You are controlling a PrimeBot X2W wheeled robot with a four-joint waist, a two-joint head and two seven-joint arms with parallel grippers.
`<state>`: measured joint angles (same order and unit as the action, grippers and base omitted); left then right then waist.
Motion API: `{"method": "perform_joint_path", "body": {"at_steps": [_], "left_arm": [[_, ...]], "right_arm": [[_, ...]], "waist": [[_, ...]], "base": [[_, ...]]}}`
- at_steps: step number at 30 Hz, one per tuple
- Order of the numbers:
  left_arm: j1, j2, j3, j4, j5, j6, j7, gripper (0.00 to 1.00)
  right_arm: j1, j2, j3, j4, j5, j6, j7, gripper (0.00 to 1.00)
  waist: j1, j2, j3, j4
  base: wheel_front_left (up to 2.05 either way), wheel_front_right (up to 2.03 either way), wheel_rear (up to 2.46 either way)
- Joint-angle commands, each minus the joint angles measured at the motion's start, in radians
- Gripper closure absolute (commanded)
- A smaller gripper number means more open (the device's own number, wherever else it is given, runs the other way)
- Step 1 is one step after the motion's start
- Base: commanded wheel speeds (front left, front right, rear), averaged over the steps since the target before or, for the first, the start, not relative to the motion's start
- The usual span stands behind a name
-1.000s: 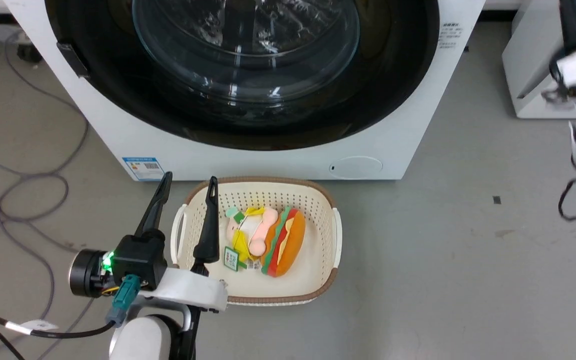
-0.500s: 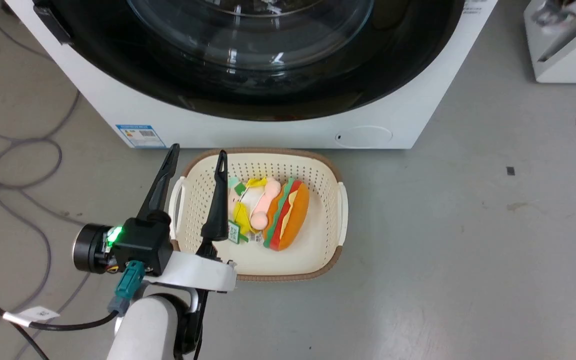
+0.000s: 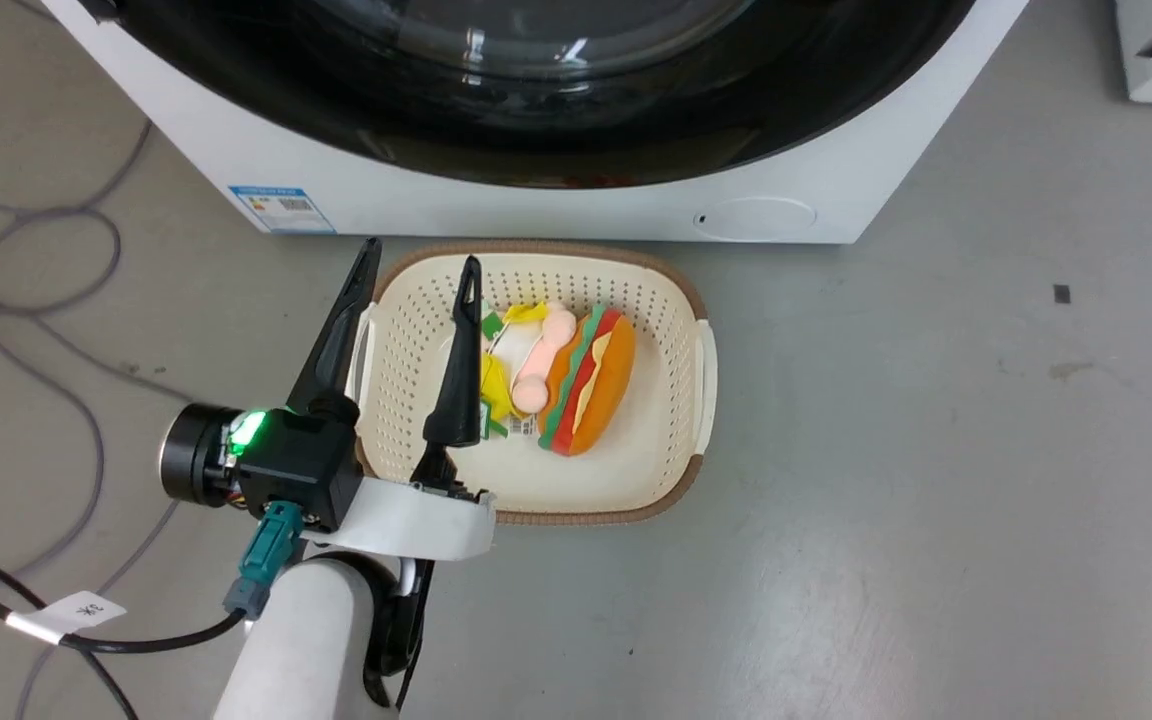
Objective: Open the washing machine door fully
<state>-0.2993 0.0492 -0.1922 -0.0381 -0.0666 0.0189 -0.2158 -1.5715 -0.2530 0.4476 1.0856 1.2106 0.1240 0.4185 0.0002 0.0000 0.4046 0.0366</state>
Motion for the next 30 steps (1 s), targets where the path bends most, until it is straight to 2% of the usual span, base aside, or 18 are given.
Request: {"method": "perform_joint_path", "body": {"at_steps": [1,17,30], "left_arm": [[-0.023,0.001,-0.008,-0.003,-0.011,0.006,-0.013,0.00],[-0.066,0.001,-0.049,0.013,-0.027,0.019,-0.046,0.00],[-0.004,0.001,-0.043,0.057,-0.022,0.018,-0.046,0.00]], "right_arm": [[-0.046,0.003,0.018,0.031,0.030,0.006,0.018,1.00],[-0.203,0.020,0.121,0.181,0.206,0.007,0.252,1.00],[-0.013,-0.003,0.120,0.093,0.249,0.007,0.390,1.00]], "waist": [[-0.0002,0.0000,0.010,0.005],[-0.0002,0.0000,0.044,0.018],[-0.0002,0.0000,-0.075,0.000]], "base": [[0.00,0.00,0.00],[0.00,0.00,0.00],[0.00,0.00,0.00]]}}
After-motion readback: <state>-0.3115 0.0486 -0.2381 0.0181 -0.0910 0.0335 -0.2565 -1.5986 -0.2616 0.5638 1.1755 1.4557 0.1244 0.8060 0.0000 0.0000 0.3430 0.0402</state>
